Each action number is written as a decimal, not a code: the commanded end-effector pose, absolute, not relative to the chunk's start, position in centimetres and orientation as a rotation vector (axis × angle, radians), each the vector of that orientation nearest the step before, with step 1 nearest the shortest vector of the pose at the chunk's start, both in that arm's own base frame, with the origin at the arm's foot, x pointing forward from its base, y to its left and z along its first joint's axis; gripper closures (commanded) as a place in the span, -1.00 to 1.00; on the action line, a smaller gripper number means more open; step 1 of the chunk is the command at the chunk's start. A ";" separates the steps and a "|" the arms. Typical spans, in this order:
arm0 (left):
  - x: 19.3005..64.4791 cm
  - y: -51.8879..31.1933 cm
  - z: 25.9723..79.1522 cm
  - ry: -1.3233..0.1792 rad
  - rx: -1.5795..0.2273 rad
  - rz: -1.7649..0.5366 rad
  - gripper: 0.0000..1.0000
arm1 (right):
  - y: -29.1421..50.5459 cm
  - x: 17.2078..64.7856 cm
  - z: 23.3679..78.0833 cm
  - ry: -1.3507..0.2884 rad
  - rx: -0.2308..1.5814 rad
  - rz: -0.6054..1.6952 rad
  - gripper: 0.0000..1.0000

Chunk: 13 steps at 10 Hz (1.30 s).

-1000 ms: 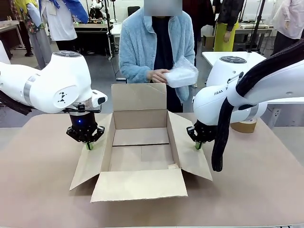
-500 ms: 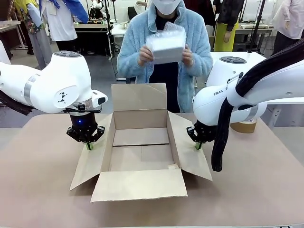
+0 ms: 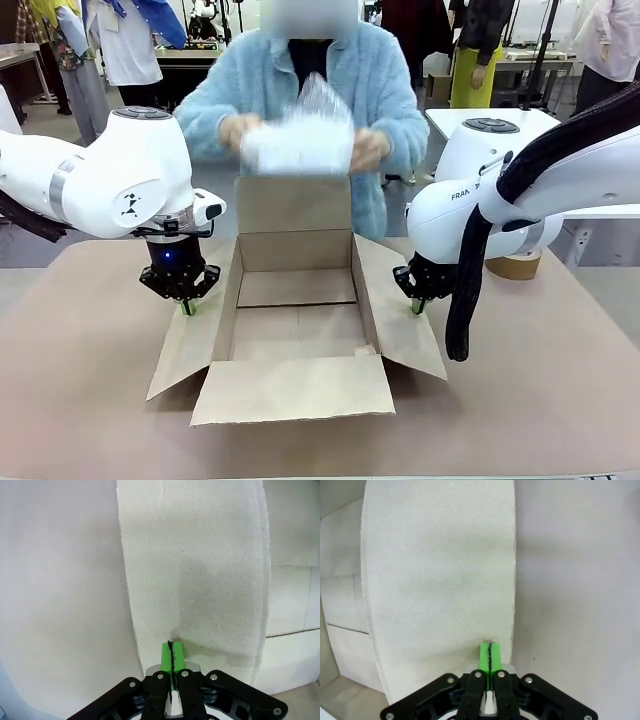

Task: Wrap the clocks to prevent damage.
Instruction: Once the human has placed the objects inside and stepped back, release both hands from the side flaps of the Package Box.

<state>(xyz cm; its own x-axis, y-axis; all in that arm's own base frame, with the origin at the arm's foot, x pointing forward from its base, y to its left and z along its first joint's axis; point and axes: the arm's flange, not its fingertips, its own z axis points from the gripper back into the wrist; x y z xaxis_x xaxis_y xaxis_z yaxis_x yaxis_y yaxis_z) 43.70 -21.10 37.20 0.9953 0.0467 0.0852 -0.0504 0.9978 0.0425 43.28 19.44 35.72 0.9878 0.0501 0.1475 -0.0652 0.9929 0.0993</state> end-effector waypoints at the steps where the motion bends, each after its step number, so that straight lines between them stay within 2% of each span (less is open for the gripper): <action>1: 43.7 -21.2 37.0 -0.084 0.049 0.044 0.99 | 19.4 43.2 35.6 -0.139 0.101 0.059 0.98; 13: 43.7 -21.2 37.0 -0.084 0.049 0.044 0.99 | 19.4 43.2 35.6 -0.139 0.101 0.059 0.98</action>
